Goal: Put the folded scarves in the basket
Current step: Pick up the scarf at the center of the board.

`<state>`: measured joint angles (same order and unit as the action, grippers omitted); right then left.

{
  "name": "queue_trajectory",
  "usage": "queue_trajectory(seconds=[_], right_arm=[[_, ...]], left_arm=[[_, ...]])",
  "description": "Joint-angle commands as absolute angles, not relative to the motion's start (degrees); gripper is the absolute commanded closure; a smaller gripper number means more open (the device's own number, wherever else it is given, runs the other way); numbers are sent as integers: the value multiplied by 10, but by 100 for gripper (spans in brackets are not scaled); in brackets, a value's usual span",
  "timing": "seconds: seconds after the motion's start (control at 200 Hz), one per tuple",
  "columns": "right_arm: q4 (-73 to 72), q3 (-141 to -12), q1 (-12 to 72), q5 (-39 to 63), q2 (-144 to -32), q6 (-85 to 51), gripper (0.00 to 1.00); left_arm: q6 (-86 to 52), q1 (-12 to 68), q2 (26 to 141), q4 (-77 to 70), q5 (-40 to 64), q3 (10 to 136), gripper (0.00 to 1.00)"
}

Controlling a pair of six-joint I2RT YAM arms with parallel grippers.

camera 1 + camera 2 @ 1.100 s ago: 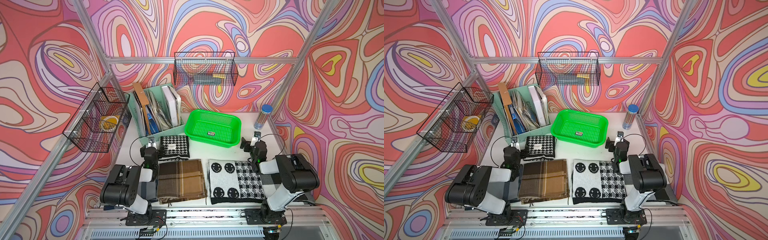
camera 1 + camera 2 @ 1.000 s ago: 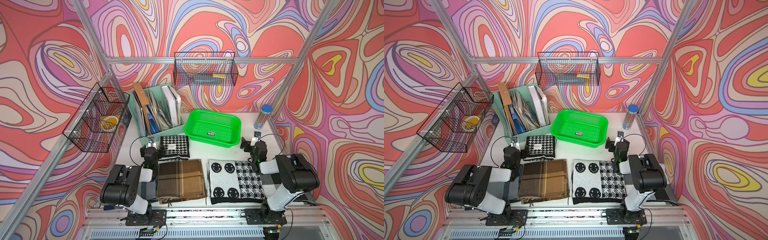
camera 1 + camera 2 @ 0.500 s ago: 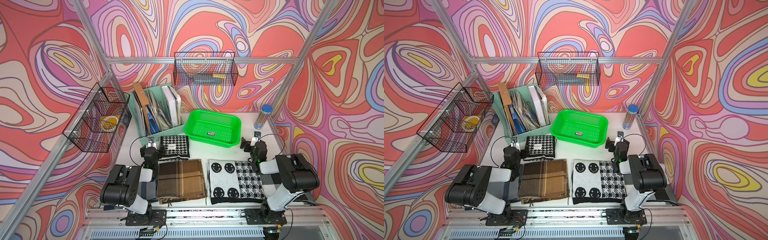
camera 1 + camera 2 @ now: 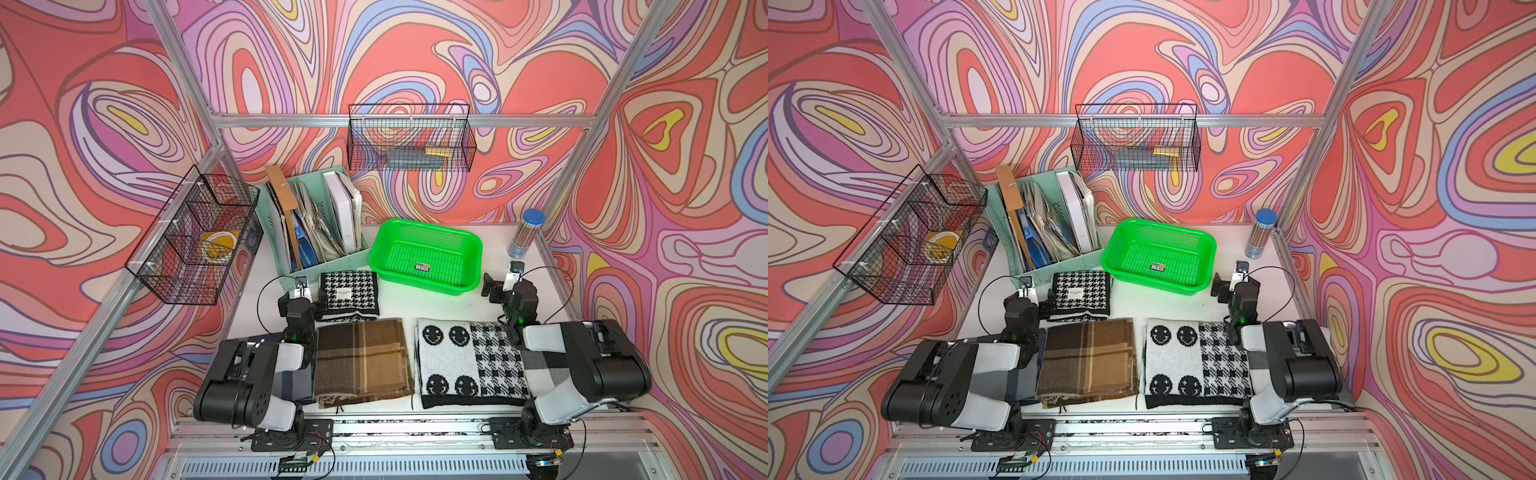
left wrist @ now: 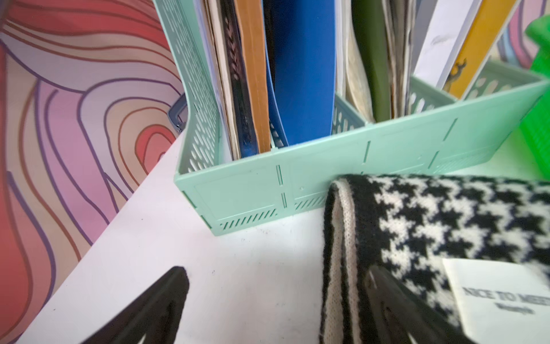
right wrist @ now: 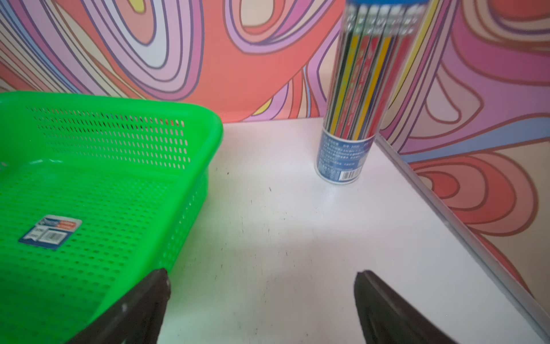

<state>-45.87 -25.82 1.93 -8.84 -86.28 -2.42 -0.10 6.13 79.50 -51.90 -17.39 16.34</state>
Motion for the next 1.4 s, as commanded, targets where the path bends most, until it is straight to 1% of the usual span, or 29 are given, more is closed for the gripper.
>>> queue_trajectory(seconds=[0.0,0.035,0.07,0.115,0.145,0.215,0.315,0.4,0.466,0.501,0.571,0.681,0.746,0.816,0.921,1.046,1.126,1.201,1.397], right_arm=[[-358,-258,18,-116,-777,-59,2],[-333,-254,18,-117,-746,-72,2],[-288,-260,17,-123,-708,-101,2],[-195,-286,17,-133,-658,-153,2],[-101,-317,17,-129,-627,-190,2],[12,-367,17,-125,-579,-240,2],[143,-403,17,-162,-551,-366,2],[217,-442,17,-78,-555,-343,2],[282,-472,17,-39,-575,-343,2],[320,-488,16,-34,-587,-344,2],[377,-504,16,-35,-600,-347,2],[413,-485,17,-41,-578,-358,2],[419,-464,17,-35,-551,-369,2],[423,-445,17,-26,-525,-376,2],[428,-425,17,-14,-503,-388,2],[422,-405,17,2,-495,-397,2],[412,-396,17,18,-492,-395,2],[408,-392,16,24,-489,-393,2],[402,-381,17,27,-472,-391,2]], left_arm=[[-16,79,666,-452,-222,166,1],[-62,79,618,-393,-232,176,1],[-140,79,571,-309,-244,192,1],[-275,79,518,-154,-247,225,1],[-331,79,495,-77,-238,238,1],[-419,72,460,-18,-213,235,1],[-447,51,439,-21,-43,236,1],[-471,51,447,67,56,289,3],[-482,57,463,121,115,347,4],[-483,68,470,135,139,363,8],[-486,115,479,171,134,394,8],[-496,213,499,176,114,413,9],[-508,265,523,169,114,422,12],[-512,312,557,184,107,443,14],[-528,381,608,206,82,472,14],[-574,459,659,161,72,476,14],[-591,498,694,125,64,480,14],[-601,522,732,127,50,492,14],[-634,538,807,81,87,489,19]])
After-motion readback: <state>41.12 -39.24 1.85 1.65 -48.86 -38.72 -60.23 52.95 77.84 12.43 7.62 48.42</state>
